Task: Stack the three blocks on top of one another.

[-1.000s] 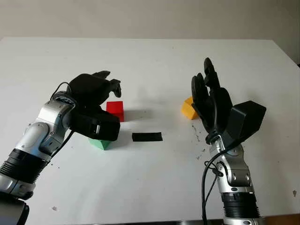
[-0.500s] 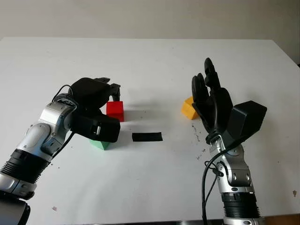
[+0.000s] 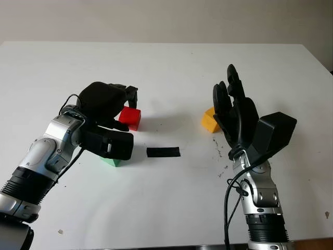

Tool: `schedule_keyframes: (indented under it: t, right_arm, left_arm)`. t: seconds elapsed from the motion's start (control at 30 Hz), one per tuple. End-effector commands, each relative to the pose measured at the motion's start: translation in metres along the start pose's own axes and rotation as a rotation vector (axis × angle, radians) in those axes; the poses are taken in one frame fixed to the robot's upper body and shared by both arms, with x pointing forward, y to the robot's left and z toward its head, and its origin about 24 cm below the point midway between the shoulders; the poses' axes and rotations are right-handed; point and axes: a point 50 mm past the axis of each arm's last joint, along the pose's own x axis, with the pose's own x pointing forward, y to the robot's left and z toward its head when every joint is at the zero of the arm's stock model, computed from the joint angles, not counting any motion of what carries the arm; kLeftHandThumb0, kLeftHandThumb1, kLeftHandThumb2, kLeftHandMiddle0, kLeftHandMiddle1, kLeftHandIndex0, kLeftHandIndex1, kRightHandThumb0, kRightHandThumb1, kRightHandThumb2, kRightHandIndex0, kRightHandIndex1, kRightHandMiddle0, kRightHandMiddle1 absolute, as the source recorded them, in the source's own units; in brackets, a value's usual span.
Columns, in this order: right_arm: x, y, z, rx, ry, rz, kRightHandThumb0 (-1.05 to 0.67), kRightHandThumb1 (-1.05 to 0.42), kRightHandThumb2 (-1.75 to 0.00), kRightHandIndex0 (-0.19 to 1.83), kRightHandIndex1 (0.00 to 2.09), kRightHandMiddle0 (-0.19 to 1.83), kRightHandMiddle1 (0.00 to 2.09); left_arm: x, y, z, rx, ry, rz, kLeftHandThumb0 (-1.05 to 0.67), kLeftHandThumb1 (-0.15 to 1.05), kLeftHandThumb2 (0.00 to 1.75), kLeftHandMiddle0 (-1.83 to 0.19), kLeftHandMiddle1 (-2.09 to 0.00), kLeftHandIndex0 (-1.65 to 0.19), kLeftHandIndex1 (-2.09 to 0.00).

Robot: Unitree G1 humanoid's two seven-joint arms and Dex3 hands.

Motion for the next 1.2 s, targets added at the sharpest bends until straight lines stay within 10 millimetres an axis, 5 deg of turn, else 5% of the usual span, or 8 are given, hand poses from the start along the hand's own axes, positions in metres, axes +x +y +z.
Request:
schedule_keyframes:
  t: [0.0,0.57,1.17]
  right_arm:
    - [0.000,-0.001,0.004,-0.006,-0.020,0.001,-0.55,-1.05,-0.49,-0.04,0.05,-0.02,0.05]
    - [-0.001,0.000,0.004,-0.004,-0.030,0.001,-0.53,-1.05,-0.50,-0.04,0.05,-0.02,0.05]
    - [-0.001,0.006,0.006,-0.014,-0.040,0.000,-0.53,-1.05,-0.49,-0.04,0.05,-0.02,0.06]
  left_arm:
    - [-0.002,0.004,-0.001,-0.016,0.001,0.015,-0.40,1.05,0.08,-0.33,-0.06,-0.18,-1.48]
    - [-0.017,0.030,0.009,-0.300,-0.204,0.018,-0.42,1.05,0.08,-0.33,-0.05,-0.27,-1.44]
    - [-0.015,0.017,0.042,-0.212,-0.200,-0.103,-0.42,1.05,0.09,-0.36,-0.07,-0.22,-1.57]
